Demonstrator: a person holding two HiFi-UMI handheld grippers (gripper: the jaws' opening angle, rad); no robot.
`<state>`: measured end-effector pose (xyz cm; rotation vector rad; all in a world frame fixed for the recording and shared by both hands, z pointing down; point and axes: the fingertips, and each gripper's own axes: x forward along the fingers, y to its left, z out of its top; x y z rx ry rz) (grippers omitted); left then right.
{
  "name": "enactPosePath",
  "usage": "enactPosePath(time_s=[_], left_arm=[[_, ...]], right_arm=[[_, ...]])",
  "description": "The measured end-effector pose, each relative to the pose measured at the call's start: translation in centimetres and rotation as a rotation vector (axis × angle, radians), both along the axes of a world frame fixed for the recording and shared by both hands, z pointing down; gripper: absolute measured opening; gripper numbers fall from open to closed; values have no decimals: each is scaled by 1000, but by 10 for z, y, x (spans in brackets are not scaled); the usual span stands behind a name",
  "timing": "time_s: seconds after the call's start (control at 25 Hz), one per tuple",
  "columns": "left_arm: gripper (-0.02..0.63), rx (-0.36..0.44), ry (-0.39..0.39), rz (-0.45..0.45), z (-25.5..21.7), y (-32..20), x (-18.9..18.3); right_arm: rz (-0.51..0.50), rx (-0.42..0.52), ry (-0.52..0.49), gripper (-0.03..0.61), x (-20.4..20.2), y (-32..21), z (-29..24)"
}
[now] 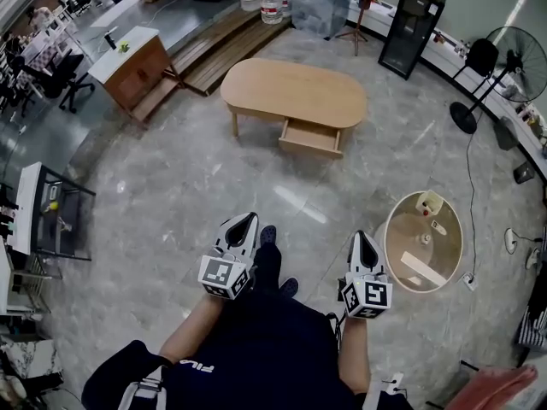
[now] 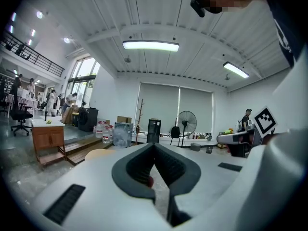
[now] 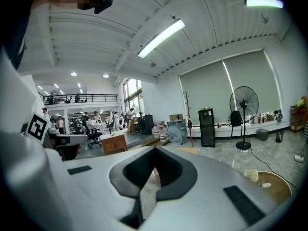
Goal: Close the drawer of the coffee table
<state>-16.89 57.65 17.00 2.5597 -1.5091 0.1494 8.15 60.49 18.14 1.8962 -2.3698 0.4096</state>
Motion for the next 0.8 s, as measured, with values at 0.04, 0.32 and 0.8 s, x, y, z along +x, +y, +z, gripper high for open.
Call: enactPosePath(time_s=[0.04,0.32,0.8], left_arm=[[26,2,3,0,0,0,1],[26,13,17,18,3,-15,5],[26,16,29,46,9,-73,3]], right_arm=[[2,1,-1,26,1,1,0],[7,12,-1,26,1,-9,4],[18,16,16,26,-5,-62,7]])
